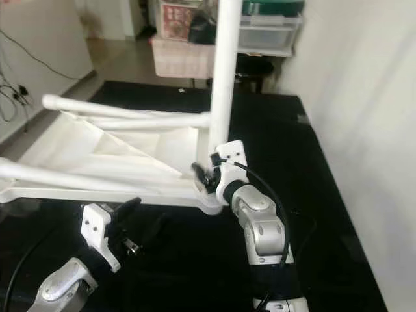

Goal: Building children table

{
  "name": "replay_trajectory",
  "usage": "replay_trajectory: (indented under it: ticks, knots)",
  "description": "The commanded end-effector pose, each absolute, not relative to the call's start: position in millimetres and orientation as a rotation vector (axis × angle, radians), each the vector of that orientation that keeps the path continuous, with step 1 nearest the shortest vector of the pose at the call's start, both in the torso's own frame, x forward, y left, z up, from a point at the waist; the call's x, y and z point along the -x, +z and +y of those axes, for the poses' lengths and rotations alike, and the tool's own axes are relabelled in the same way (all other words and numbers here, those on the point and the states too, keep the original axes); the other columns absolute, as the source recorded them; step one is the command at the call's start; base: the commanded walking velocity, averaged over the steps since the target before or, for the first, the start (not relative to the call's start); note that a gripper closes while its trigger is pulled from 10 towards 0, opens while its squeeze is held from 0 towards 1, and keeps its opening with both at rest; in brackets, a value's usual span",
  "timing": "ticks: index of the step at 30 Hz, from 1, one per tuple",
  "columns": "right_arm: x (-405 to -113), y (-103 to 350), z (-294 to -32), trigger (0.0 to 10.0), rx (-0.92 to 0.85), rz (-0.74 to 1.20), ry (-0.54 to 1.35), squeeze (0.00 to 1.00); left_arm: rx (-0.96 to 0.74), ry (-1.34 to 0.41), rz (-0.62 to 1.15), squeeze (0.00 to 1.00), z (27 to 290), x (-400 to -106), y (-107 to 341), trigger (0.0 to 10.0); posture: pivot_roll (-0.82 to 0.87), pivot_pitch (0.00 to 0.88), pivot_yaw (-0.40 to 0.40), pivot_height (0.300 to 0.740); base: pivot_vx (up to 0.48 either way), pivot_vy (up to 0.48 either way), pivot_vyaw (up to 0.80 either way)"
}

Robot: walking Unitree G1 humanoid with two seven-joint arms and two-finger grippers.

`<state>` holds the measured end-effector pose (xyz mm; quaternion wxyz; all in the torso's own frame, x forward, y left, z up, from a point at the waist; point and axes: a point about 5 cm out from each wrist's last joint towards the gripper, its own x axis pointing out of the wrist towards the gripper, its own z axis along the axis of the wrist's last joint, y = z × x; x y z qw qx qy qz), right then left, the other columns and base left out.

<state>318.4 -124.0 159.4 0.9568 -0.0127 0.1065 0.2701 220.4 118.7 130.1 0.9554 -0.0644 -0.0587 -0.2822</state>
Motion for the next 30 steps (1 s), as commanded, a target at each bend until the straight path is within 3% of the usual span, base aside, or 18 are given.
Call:
replay_trajectory:
  ticks: [1, 5, 6, 18, 19, 20, 21, 30]
  knots:
    - [-321.3, 166.4, -111.9, 10.0, 0.019, 0.193, 0.662, 1.0, 0.121, -0.562, -0.098, 0.0, 120.9, -220.3, 125.1, 10.0, 0.03, 0.036, -0.029, 0.74, 0.0, 0.0, 0.0]
    - [-327.3, 182.6, -109.7, 10.0, 0.052, 0.12, 0.826, 1.0, 0.123, -0.563, -0.099, 0.0, 120.3, -220.0, 125.3, 10.0, 0.04, 0.037, -0.03, 0.74, 0.0, 0.0, 0.0]
    - [-330.8, 193.8, -110.8, 10.0, 0.111, 0.086, 0.955, 0.0, 0.124, -0.563, -0.1, 0.0, 119.4, -219.2, 125.5, 10.0, 0.05, 0.043, -0.036, 0.74, 0.0, 0.0, 0.0]
    - [-344.0, 204.2, -113.8, 10.0, 0.203, 0.112, 1.151, 0.0, 0.126, -0.557, -0.099, 0.0, 116.9, -214.1, 125.9, 10.0, 0.07, 0.055, -0.045, 0.74, 0.0, 0.0, 0.0]
    - [-345.7, 204.7, -113.5, 7.9, 0.203, 0.115, 1.158, 0.0, 0.126, -0.557, -0.098, 0.0, 116.7, -213.5, 125.9, 10.0, 0.08, 0.057, -0.045, 0.74, 0.0, 0.0, 0.0]
    - [-345.7, 204.7, -113.5, 7.9, 0.203, 0.115, 1.158, 0.0, 0.126, -0.557, -0.098, 0.0, 116.7, -213.5, 125.9, 10.0, 0.08, 0.057, -0.045, 0.74, 0.0, 0.0, 0.0]
    - [-347.2, 203.5, -113.7, 0.0, 0.204, 0.126, 1.172, 0.0, 0.126, -0.556, -0.097, 0.0, 116.5, -212.9, 125.7, 10.0, 0.08, 0.057, -0.046, 0.74, 0.0, 0.0, 0.0]
    - [-354.8, 193.0, -124.2, 0.0, 0.21, 0.176, 1.098, 0.0, 0.129, -0.557, -0.093, 0.0, 116.2, -211.0, 125.4, 10.0, 0.08, 0.057, -0.042, 0.74, 0.0, 0.0, 0.0]
